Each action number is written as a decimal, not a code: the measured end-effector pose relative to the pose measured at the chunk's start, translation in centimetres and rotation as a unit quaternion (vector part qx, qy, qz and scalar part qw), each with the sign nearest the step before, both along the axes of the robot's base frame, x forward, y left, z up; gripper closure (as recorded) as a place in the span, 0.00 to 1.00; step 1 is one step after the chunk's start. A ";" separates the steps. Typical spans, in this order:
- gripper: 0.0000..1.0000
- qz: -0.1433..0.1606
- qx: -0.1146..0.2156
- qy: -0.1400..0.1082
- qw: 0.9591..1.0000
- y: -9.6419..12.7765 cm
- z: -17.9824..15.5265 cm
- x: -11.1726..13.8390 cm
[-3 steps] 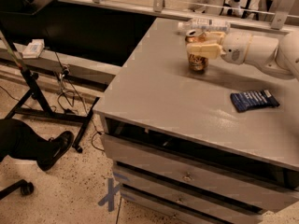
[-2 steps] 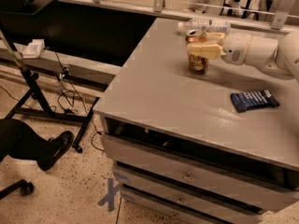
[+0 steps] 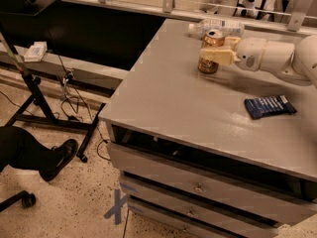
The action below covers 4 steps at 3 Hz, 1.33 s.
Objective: Place orange can upright
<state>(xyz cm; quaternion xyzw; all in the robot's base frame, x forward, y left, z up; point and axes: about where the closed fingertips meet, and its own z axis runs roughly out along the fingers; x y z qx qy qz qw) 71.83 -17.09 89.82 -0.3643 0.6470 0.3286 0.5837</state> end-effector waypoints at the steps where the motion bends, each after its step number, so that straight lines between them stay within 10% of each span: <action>1: 0.00 -0.010 -0.007 0.006 1.000 -1.4 -0.4 -0.7; 3: 0.00 -0.019 -0.039 0.008 0.999 -7.1 -0.1 -2.1; 4: 0.00 -0.063 -0.053 -0.011 0.997 -14.8 2.7 -3.3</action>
Offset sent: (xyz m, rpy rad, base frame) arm -0.0229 -0.0608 -0.0022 -0.0862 0.0150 -0.0541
